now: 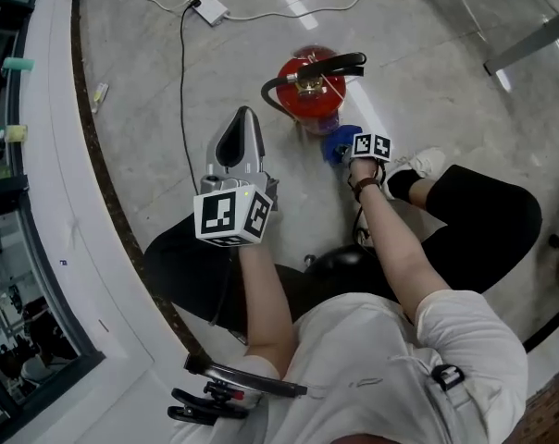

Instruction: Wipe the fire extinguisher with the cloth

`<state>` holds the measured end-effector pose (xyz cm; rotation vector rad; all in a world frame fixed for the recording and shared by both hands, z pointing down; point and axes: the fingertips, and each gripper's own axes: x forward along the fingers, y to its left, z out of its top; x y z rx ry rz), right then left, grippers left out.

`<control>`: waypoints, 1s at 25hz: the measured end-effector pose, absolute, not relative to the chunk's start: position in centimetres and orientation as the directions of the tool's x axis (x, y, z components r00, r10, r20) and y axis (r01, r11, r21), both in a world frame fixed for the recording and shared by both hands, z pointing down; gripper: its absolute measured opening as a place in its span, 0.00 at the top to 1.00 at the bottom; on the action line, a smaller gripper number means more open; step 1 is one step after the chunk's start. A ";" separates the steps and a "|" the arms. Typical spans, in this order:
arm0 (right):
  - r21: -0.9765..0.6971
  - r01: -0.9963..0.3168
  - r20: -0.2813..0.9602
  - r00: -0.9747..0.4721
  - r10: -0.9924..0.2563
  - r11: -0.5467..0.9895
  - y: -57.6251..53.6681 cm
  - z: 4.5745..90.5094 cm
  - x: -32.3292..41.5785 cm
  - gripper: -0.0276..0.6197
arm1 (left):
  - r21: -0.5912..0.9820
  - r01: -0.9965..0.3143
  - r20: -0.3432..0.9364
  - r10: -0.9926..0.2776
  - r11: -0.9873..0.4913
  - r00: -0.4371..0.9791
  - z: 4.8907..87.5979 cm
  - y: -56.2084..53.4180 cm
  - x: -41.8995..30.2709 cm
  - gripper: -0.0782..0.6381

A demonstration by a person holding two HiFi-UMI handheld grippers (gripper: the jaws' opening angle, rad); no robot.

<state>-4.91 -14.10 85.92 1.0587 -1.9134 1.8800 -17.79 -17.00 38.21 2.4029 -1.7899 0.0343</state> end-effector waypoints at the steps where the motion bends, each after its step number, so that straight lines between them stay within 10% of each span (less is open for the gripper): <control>1: -0.789 -0.608 0.593 -0.716 -0.369 -0.088 -14.3 83.3 -4.4 0.81 | 0.106 -0.953 0.100 -0.951 -0.282 0.293 38.1 -16.9 -17.7 0.89; 7: -0.870 -0.431 0.197 -0.750 -0.632 0.239 -15.2 59.0 -2.2 0.81 | 0.130 -0.948 0.063 -0.952 -0.290 0.300 37.1 -16.1 -17.1 0.89; 13: -0.849 -0.219 -0.127 -0.799 -0.588 0.482 -17.6 44.5 -4.5 0.82 | 0.118 -0.936 0.044 -0.940 -0.333 0.340 36.1 -15.3 -14.9 0.89; 19: -0.877 -0.207 -0.143 -0.749 -0.646 0.434 -18.9 46.3 -3.8 0.81 | 0.098 -0.944 0.045 -0.947 -0.314 0.320 35.6 -14.7 -15.4 0.89; 25: -0.882 -0.439 0.270 -0.768 -0.580 0.171 -17.9 64.9 -3.5 0.81 | 0.104 -0.947 0.057 -0.949 -0.303 0.309 36.3 -14.6 -15.3 0.89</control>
